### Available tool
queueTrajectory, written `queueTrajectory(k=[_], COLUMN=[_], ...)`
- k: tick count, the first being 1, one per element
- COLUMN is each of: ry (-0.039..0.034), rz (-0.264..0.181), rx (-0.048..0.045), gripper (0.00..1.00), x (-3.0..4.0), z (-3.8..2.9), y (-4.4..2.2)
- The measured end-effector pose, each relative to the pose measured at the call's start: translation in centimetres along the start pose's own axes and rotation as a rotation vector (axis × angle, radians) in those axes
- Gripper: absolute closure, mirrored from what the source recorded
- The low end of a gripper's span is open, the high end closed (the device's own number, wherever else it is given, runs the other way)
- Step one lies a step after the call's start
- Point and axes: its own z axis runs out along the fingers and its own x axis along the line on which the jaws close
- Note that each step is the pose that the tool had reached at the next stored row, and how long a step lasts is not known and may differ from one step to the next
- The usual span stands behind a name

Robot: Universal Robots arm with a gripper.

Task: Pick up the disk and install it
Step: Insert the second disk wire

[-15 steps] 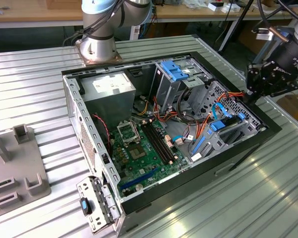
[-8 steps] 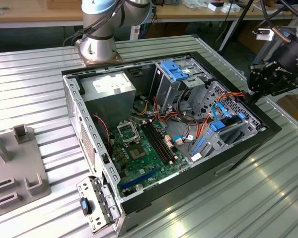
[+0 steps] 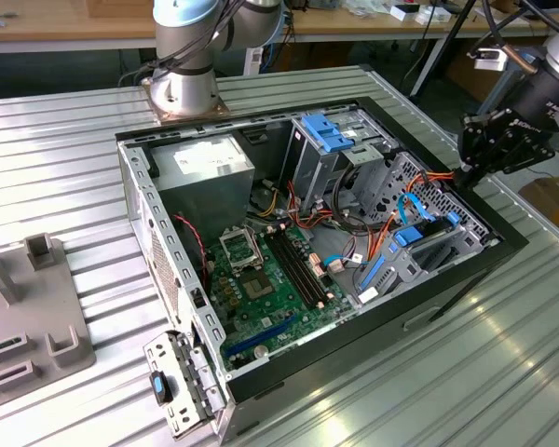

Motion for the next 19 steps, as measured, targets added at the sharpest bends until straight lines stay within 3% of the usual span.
queueTrajectory(k=[15,19], ry=[-0.0001,-0.0001], rz=[0.000,0.000], rx=[0.0000,0.0000], gripper=[0.76,0.84], x=[-0.11,-0.11], z=[0.03,0.03], y=[-0.31,-0.31])
